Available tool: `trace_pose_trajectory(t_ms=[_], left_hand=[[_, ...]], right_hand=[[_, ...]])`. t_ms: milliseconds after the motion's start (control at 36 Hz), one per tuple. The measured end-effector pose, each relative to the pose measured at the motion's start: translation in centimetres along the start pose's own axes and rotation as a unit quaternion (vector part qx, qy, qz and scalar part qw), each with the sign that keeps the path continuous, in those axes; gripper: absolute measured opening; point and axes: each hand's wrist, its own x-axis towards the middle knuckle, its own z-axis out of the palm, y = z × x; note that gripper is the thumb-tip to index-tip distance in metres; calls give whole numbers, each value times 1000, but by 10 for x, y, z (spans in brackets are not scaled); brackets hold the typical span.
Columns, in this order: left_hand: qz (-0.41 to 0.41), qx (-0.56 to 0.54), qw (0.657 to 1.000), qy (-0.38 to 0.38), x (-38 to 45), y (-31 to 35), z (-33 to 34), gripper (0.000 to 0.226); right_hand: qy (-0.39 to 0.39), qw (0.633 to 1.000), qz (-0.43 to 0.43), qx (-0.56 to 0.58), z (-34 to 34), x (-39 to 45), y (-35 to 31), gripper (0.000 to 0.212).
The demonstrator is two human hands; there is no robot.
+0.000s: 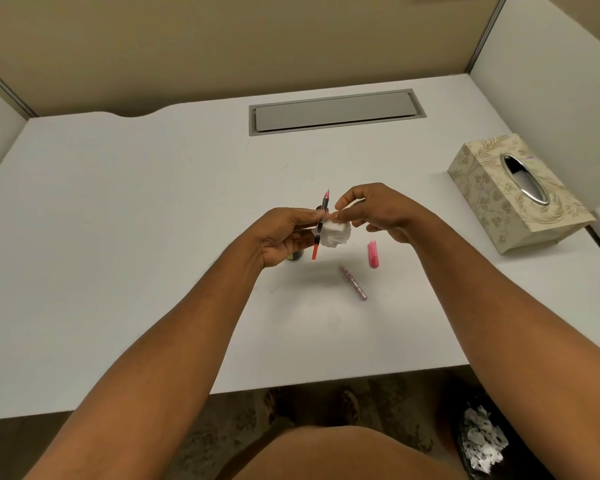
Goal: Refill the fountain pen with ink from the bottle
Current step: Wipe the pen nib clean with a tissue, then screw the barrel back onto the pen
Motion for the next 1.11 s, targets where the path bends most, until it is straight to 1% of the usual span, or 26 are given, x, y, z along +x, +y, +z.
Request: trace_pose_trajectory(t_ms=[111,194,250,333,389,444,500,611,722,833,917,1111], left_hand=[[2,-2,1000,12,1,-2,2,15],[-2,-12,1000,22,2,-1,3,17],[-5,-19,999,28,2,-2,2,13],[-8,-40,998,41,4,-2,2,8],[-11,-59,997,50,5,-3,1,9],[-14,-80,995,65,6,-4,1,15],[-16,-103,992,74,7,-6,2,18],[-22,-130,988,76,9,-8,8,9],[-21,-148,986,79,11,-10,13,8],[-26,-146,984,94,12,-11,18,20],[-29,-150,984,95,12,-12,22,25],[-27,-169,980,106,10,-13,26,28]], right_hand=[[2,1000,1,14,-2,0,-1,19],[21,999,-1,37,-7,0,2,24],[44,998,-5,52,-11,-1,6,26],[105,992,-12,70,-13,-3,19,23],[139,988,-22,66,-9,-7,33,17],[164,985,-33,31,0,-13,50,8],[176,983,-31,-38,11,-18,67,8],[152,971,-13,-182,31,-26,93,9],[152,954,-2,-259,44,-28,105,14],[150,942,0,-301,58,-28,112,26],[137,932,-1,-335,67,-29,113,28],[135,927,-11,-351,69,-29,115,14]])
